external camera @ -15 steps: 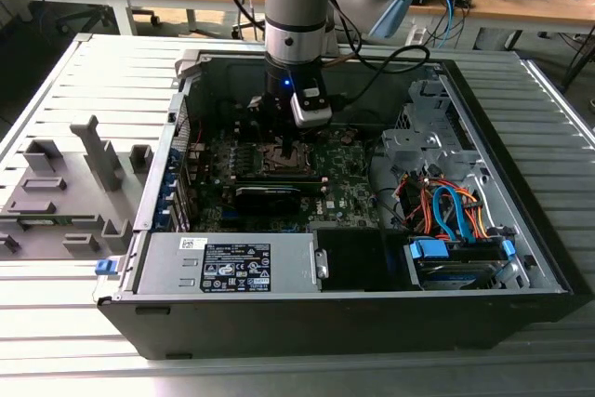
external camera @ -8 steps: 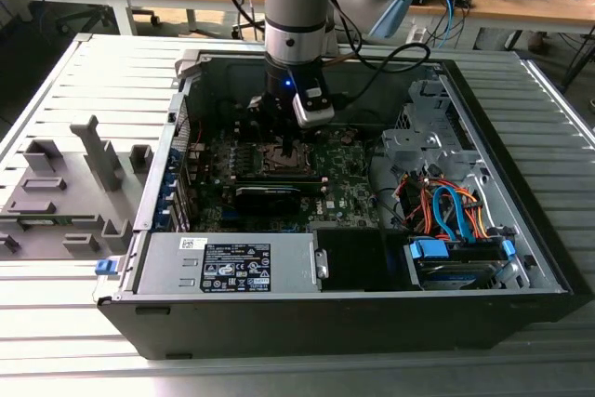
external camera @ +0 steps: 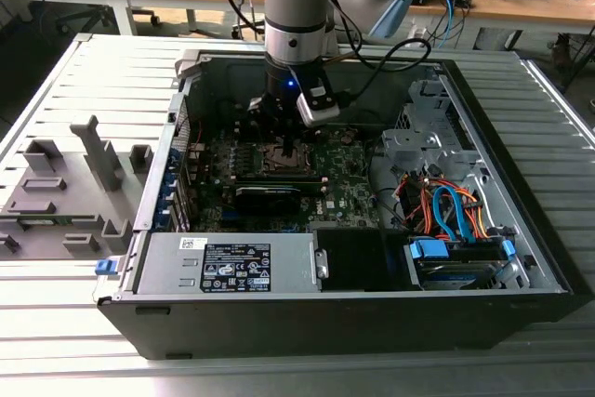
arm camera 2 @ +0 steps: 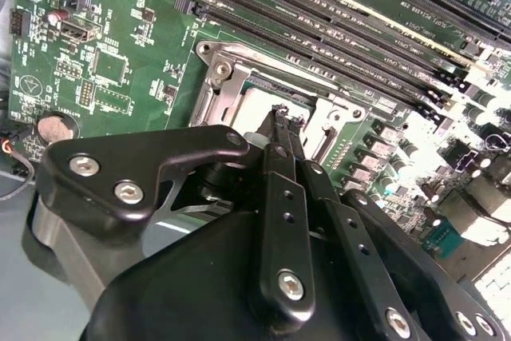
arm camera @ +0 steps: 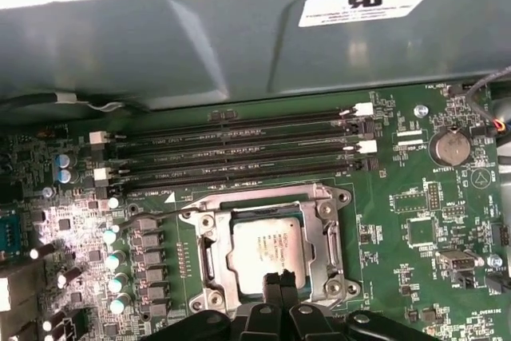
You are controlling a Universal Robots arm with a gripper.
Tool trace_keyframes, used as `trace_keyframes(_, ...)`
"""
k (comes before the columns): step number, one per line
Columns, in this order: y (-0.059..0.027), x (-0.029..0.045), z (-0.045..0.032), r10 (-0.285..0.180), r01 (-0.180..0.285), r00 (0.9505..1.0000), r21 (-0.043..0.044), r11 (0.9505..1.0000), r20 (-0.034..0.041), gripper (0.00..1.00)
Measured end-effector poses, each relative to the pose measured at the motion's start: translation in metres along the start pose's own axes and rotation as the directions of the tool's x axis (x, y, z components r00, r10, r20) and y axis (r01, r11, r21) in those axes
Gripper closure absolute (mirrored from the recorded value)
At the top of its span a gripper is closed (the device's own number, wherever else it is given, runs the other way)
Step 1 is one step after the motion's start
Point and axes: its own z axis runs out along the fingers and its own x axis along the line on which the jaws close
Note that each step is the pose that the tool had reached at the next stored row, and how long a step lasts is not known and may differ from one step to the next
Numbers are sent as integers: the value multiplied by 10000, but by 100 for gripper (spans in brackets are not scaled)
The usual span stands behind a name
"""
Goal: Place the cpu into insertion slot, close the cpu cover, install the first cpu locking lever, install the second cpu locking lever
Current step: 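Install the first cpu locking lever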
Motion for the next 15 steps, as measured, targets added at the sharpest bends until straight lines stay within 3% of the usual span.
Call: trace_keyframes(15,0,0,0,-865,865,9962,-10,9963,32,89)
